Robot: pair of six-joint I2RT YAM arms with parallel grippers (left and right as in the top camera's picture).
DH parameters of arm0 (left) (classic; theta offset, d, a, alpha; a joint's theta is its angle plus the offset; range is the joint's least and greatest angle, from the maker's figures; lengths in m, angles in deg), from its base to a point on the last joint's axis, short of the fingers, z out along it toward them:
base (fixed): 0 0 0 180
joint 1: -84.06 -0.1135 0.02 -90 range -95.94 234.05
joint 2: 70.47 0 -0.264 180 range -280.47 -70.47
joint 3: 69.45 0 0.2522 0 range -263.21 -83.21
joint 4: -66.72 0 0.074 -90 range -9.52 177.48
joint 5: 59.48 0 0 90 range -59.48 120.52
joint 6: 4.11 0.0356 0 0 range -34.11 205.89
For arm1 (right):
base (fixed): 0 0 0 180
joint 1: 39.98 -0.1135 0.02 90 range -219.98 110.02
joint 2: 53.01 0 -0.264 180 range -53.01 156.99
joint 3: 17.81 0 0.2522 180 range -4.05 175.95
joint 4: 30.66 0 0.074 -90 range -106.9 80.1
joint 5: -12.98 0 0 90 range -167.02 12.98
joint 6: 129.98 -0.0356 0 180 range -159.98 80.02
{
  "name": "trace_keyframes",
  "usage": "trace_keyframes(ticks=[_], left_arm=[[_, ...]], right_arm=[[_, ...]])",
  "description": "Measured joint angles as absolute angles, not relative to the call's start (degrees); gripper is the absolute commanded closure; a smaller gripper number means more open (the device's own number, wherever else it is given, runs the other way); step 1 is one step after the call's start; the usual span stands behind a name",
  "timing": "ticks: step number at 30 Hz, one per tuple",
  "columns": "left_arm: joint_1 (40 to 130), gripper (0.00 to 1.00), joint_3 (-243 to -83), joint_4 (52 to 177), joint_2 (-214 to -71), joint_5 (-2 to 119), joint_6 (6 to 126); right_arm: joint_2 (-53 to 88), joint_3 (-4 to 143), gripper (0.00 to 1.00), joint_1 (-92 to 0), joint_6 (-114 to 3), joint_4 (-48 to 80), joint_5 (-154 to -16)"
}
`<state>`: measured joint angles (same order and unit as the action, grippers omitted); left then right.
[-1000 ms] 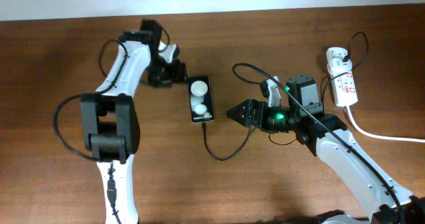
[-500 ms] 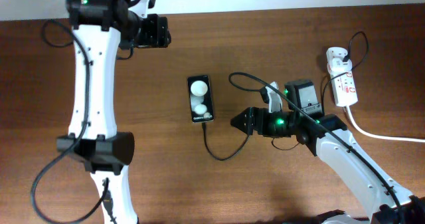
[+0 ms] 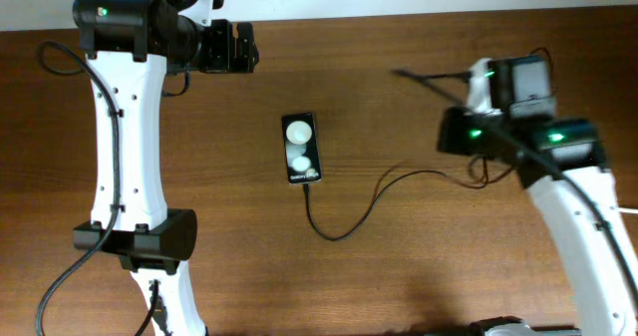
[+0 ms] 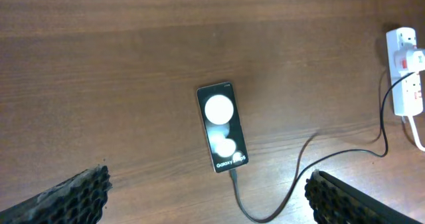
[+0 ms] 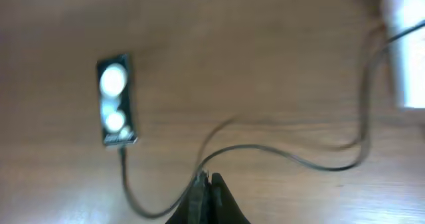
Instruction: Plug charger to phone and switch on socket
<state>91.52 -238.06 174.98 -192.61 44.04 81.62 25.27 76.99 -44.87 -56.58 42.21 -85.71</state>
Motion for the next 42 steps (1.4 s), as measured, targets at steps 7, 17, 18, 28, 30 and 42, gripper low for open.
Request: trace_keyframes(ticks=[7,17,18,28,30,42], left_arm=[[91.5,0.01,-238.1,175.0,-192.6,44.0,81.6],[91.5,0.01,-238.1,175.0,-192.6,44.0,81.6],[91.5,0.01,-238.1,175.0,-192.6,44.0,81.6],[91.5,0.01,-238.1,175.0,-192.6,44.0,81.6],[91.5,0.01,-238.1,175.0,-192.6,44.0,81.6],[91.5,0.01,-238.1,175.0,-192.6,44.0,81.6]], right_arm=[[31.2,90.7,0.96,-25.0,-51.1,50.4,-92.1],[52.9,101.0,0.96,-11.8,-45.6,49.4,-99.7],[53.5,101.0,0.96,-11.7,-44.8,48.6,-99.7],[66.1,101.2,0.96,-8.6,-42.5,37.9,-100.2],[68.6,101.2,0.96,-8.6,-42.5,36.8,-100.3],[78.0,101.2,0.96,-8.6,-44.7,29.1,-102.5]])
